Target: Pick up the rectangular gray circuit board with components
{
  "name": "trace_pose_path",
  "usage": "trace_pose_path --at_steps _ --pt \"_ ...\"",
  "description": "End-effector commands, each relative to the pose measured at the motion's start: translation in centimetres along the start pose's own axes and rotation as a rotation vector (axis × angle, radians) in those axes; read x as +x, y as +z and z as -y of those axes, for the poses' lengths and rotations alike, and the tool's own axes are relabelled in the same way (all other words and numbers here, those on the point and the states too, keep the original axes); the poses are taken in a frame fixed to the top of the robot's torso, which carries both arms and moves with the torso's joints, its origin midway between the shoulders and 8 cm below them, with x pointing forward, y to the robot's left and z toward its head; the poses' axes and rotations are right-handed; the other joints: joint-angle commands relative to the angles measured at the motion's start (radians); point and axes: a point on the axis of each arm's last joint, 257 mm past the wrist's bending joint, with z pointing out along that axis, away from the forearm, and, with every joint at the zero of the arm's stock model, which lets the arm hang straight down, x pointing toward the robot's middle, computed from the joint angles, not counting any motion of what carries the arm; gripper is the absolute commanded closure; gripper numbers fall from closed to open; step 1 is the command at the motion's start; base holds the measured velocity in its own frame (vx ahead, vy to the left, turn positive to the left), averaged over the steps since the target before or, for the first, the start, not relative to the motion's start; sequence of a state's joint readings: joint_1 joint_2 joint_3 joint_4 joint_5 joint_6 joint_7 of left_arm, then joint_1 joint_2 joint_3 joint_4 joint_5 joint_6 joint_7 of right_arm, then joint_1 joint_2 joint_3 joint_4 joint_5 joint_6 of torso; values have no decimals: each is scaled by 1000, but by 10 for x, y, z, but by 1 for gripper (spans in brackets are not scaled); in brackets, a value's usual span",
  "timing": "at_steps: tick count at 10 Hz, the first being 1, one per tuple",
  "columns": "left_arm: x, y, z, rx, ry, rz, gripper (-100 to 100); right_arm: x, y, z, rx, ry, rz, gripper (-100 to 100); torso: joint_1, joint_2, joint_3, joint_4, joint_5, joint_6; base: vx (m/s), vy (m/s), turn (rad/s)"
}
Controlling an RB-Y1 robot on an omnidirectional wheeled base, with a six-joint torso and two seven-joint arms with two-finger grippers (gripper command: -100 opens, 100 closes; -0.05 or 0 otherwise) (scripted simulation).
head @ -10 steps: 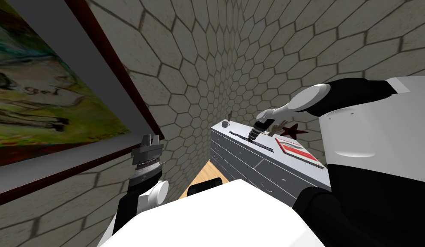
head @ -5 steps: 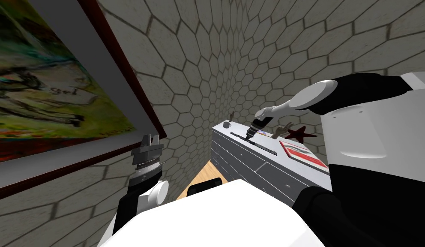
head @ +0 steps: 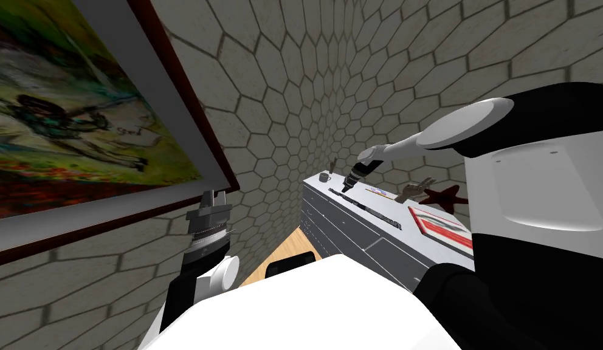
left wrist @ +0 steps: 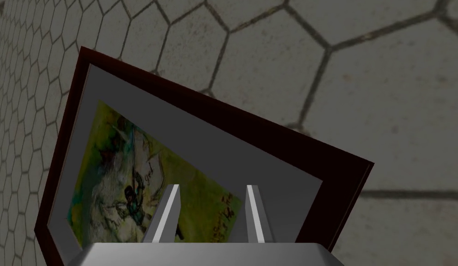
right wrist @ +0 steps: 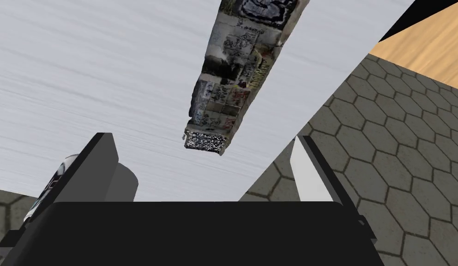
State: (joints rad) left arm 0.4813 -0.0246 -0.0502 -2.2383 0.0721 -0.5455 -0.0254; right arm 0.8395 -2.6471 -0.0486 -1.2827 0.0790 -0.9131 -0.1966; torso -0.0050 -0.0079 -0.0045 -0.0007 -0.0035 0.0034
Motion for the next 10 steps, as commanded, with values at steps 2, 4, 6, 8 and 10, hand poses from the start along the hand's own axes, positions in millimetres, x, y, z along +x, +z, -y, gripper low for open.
trace_pose_path --at_steps 2,4,6,8,10 --pt "0 0 0 0 0 0 0 -32 -16 6 25 -77 54 -100 0 0 0 0 0 0 -47 -56 198" --pt "0 0 0 0 0 0 0 -44 -22 8 35 -104 75 -100 1 -1 -1 0 0 1 -25 -28 88" --pt "0 0 0 0 0 0 0 -76 -41 12 68 -176 128 -100 2 -1 -1 0 0 0 -46 -45 262" --pt "0 0 0 0 0 0 0 -92 -52 14 89 -213 156 -100 0 -1 0 0 0 1 -29 -46 125" --pt "0 0 0 0 0 0 0 -94 -54 24 131 -228 145 -100 2 -2 -1 0 0 1 -7 -7 106"
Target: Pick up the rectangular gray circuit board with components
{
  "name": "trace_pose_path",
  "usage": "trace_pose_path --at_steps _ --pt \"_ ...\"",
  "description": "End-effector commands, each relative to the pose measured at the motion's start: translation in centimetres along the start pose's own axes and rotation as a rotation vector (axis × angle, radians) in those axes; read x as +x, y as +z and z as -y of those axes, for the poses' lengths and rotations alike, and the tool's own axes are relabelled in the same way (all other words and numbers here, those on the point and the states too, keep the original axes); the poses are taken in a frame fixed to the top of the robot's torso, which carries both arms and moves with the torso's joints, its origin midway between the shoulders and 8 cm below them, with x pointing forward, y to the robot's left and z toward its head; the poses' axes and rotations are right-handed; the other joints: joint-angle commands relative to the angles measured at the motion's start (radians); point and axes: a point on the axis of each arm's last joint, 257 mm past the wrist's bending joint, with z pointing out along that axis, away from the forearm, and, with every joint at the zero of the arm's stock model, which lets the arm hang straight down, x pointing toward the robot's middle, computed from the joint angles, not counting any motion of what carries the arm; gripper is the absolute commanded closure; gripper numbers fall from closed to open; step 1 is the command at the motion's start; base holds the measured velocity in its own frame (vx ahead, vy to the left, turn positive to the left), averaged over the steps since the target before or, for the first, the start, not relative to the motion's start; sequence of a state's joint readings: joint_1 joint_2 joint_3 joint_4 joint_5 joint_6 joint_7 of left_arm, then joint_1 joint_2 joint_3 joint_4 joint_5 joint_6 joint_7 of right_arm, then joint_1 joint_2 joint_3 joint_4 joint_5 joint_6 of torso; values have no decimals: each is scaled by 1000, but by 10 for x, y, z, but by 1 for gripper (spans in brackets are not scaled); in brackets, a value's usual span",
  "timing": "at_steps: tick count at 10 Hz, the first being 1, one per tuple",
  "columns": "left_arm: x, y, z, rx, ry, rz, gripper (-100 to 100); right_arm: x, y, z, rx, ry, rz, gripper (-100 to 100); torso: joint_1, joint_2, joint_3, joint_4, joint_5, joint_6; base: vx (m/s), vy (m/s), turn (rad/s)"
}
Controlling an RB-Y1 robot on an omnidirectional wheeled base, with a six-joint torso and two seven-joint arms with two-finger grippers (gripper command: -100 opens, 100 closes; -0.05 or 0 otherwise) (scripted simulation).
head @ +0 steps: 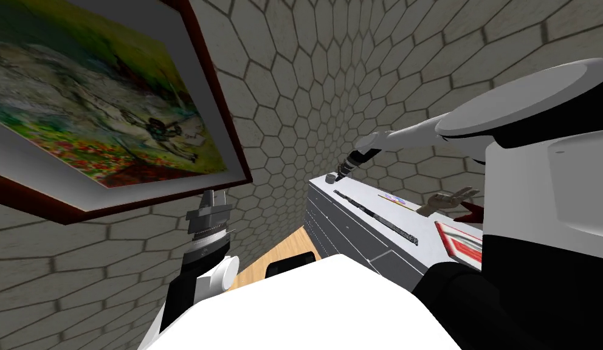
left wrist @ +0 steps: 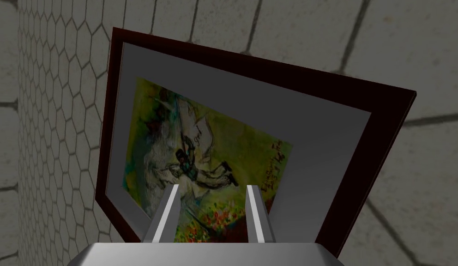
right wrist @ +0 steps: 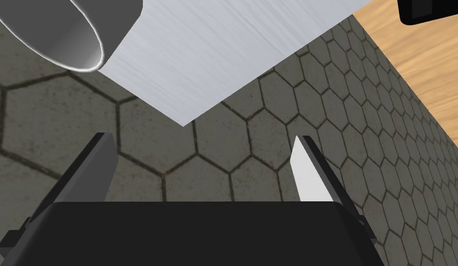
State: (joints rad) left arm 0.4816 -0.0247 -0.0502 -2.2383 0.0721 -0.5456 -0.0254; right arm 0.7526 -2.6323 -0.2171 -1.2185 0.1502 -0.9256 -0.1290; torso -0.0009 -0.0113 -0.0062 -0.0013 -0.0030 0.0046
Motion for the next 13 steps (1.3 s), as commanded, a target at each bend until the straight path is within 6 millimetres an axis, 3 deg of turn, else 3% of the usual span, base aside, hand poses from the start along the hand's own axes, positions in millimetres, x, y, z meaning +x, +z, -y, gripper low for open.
trace_pose_path --at_steps 1,7,13 --pt "0 0 0 0 0 0 0 20 11 2 11 24 -48 -100 0 0 0 0 0 0 54 116 -204" --pt "0 0 0 0 0 0 0 104 38 -17 -20 156 -215 -100 4 -2 -1 -1 1 0 41 94 -186" --pt "0 0 0 0 0 0 0 190 46 -43 -37 287 -383 -100 3 -2 -1 0 1 0 18 88 -174"
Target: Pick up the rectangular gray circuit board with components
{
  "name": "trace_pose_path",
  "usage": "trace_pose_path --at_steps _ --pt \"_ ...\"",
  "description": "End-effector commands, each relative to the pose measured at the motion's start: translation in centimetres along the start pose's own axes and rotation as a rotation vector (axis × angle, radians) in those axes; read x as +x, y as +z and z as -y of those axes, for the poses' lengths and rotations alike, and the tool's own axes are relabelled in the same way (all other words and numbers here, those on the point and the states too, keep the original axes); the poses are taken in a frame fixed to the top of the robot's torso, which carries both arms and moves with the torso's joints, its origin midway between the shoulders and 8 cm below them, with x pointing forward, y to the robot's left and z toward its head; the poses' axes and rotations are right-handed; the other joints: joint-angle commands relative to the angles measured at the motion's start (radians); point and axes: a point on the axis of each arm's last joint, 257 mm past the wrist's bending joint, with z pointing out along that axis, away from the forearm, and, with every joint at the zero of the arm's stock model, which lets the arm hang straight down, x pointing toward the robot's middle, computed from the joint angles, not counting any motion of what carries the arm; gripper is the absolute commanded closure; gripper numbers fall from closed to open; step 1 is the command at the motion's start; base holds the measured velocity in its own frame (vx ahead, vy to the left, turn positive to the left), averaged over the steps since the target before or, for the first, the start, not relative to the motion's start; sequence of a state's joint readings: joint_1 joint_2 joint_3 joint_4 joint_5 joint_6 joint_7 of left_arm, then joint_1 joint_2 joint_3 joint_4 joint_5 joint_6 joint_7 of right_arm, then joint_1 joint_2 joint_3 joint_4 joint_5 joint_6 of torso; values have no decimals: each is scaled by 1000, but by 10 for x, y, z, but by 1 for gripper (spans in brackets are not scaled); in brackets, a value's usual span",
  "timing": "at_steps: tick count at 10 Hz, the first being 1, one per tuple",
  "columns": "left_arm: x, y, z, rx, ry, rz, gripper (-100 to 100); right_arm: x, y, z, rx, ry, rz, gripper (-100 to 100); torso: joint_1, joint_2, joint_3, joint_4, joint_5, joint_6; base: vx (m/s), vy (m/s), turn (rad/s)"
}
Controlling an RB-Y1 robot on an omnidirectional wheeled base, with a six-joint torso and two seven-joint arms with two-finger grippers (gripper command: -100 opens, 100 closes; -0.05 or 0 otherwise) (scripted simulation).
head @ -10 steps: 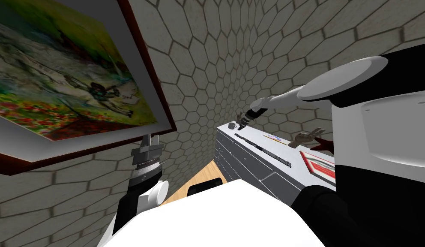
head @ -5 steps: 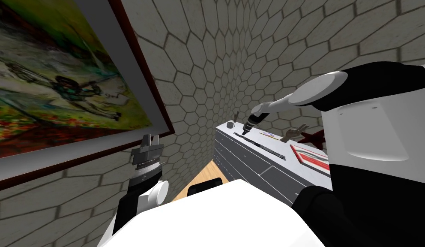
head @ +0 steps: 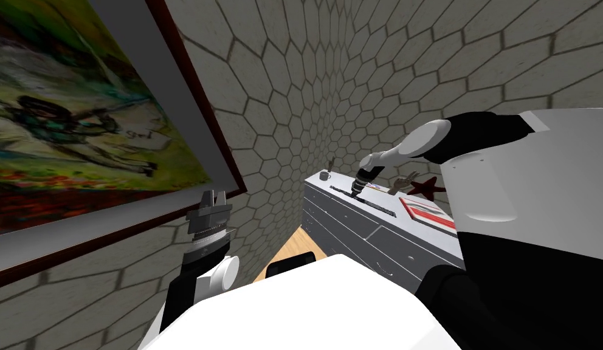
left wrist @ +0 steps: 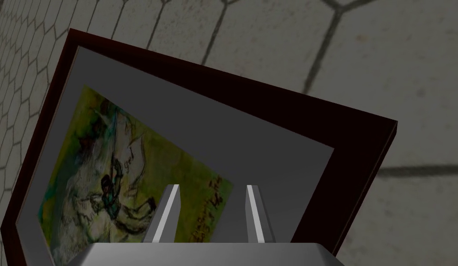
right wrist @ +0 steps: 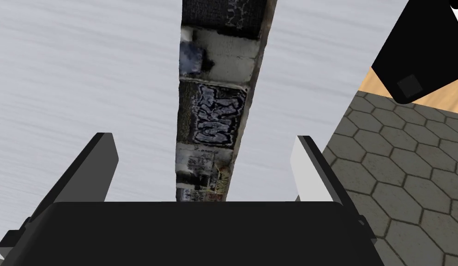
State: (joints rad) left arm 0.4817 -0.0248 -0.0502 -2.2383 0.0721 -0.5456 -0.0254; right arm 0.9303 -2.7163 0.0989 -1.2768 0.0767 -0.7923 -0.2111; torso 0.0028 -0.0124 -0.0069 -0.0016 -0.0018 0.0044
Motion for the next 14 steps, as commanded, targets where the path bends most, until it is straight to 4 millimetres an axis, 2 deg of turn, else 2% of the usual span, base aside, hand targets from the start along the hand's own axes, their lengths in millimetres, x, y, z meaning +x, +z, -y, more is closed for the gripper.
trace_pose_path --at_steps 1,2,3,4,5,6,8,9,11,12,14 --pt "0 0 0 0 0 0 0 16 7 -1 -2 28 -35 -100 0 0 0 0 0 0 10 80 -140" --pt "0 0 0 0 0 0 0 11 3 -3 -3 18 -23 -100 0 0 0 0 0 0 1 30 -39" --pt "1 0 -1 -2 -1 -1 0 13 4 -3 -2 21 -25 0 0 -1 -1 0 0 -2 0 0 0" --pt "1 0 -1 -2 -1 -1 0 31 -11 9 19 48 -25 -100 0 -2 -1 0 0 -2 1 37 147" --pt "1 0 -1 -2 -1 -1 0 37 -14 11 26 46 -21 -100 1 -2 -1 0 0 -2 7 37 69" --pt "1 -1 -1 -3 -2 -2 0 56 -21 16 31 80 -33 -100 3 -3 -1 0 0 -2 -1 44 126" --pt "2 -1 -2 -4 -3 -4 0 64 -28 22 48 68 -25 -100 7 -4 -2 1 1 -4 5 26 31" --pt "2 -1 -2 -5 -3 -4 0 84 -33 24 50 106 -33 -100 8 -5 -2 1 1 -4 3 33 166" --pt "3 -1 -2 -7 -4 -5 0 90 -38 29 67 89 -29 -100 12 -6 -2 1 2 -5 6 22 16" --pt "3 -1 -3 -8 -4 -5 0 106 -45 32 73 124 -24 -100 13 -7 -3 1 2 -5 10 44 145" --pt "3 -2 -3 -8 -6 -7 0 117 -43 33 77 114 -31 -100 17 -8 -4 1 3 -6 5 26 28"
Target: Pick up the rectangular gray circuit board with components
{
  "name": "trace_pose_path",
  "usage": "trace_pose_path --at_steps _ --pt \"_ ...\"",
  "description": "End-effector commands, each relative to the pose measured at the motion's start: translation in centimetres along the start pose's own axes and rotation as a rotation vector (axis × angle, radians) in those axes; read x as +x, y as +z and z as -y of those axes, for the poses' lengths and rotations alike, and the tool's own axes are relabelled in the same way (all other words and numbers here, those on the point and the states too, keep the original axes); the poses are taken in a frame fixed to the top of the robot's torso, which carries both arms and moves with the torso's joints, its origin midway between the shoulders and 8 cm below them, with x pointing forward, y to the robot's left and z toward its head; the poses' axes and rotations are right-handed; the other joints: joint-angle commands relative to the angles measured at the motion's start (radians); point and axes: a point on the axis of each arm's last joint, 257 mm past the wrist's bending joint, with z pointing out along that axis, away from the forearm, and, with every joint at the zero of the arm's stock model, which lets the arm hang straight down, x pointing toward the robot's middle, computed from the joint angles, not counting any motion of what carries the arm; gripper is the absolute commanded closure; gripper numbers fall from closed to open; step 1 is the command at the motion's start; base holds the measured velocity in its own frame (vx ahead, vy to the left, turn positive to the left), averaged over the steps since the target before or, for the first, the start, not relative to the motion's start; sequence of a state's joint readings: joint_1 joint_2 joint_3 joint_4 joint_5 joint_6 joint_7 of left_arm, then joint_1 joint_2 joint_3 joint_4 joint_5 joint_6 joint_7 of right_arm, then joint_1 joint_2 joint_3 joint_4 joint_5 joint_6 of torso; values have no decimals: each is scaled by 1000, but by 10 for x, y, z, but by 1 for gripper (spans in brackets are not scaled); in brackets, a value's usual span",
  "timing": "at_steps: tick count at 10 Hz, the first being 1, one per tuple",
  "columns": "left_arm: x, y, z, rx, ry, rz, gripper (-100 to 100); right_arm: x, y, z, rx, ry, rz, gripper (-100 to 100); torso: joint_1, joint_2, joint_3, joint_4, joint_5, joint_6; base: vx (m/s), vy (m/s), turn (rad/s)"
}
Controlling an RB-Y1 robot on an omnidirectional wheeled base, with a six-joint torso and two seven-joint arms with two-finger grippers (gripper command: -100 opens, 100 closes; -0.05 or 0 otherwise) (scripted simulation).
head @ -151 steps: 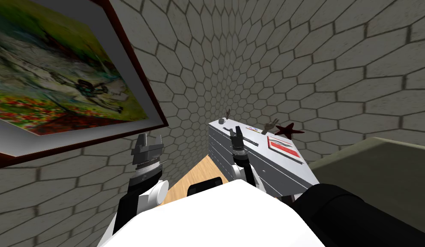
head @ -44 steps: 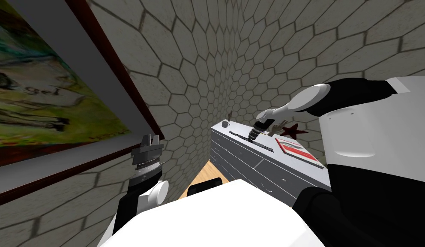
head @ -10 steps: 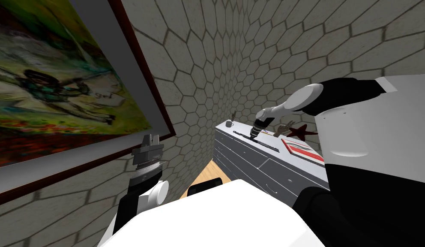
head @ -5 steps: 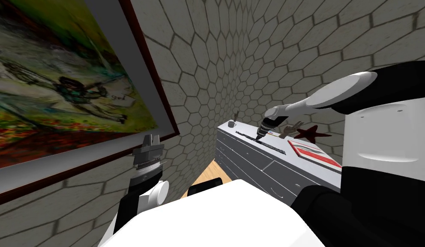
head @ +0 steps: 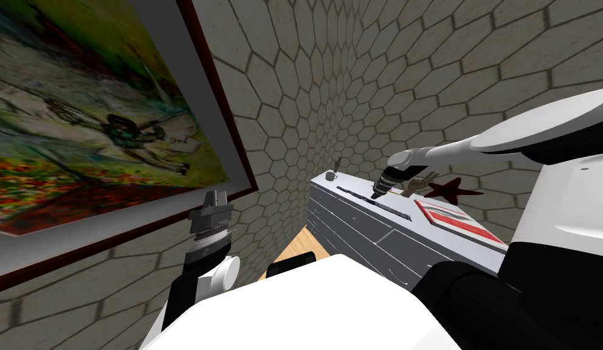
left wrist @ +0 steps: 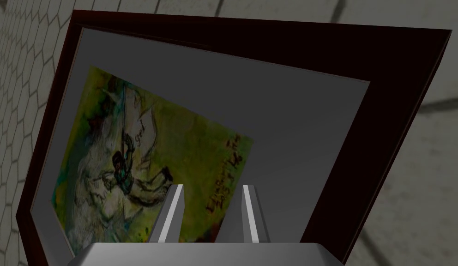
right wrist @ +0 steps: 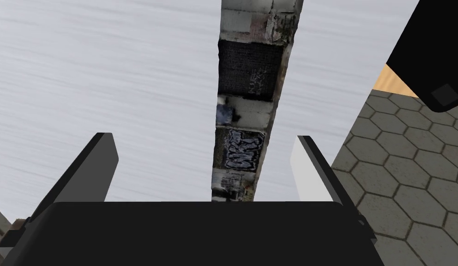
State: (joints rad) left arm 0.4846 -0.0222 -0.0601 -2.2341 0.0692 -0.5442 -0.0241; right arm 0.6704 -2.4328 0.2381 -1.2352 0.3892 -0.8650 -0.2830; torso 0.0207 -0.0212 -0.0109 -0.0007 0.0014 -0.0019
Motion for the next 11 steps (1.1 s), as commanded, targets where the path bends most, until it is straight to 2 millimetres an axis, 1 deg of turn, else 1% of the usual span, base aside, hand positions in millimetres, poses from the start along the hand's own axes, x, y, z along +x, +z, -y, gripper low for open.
trace_pose_path --at_steps 1,2,3,4,6,7,9,10,11 --pt "0 0 0 0 0 0 0 19 -2 3 2 32 -2 -100 0 0 0 0 0 0 4 38 143" --pt "0 0 0 0 0 0 0 27 3 1 -3 35 -1 -100 1 -1 0 0 0 -1 4 32 67" --pt "1 0 0 -1 -1 -1 0 28 0 4 7 20 -8 -100 3 -1 0 0 0 -1 5 12 -8" --pt "1 0 0 -1 -1 -1 0 44 1 4 1 56 -6 -100 4 -1 -1 0 1 -1 17 35 140" --pt "1 0 -1 -2 -2 -2 0 51 4 5 5 43 -11 -100 7 -3 -2 0 1 -2 5 21 33" --pt "1 0 -1 -2 -2 -2 0 67 8 2 -6 76 -12 -100 8 -3 -2 0 2 -2 7 39 143" --pt "2 0 -1 -3 -3 -3 0 72 12 2 -2 63 -15 -100 10 -4 -2 0 2 -3 6 25 28" --pt "2 -1 -1 -3 -3 -3 0 89 20 -4 -21 95 -23 -100 11 -5 -2 0 2 -3 12 38 126" --pt "2 -1 -1 -3 -3 -3 0 86 21 -2 -15 87 -7 -100 13 -6 -3 0 3 -3 10 32 78"
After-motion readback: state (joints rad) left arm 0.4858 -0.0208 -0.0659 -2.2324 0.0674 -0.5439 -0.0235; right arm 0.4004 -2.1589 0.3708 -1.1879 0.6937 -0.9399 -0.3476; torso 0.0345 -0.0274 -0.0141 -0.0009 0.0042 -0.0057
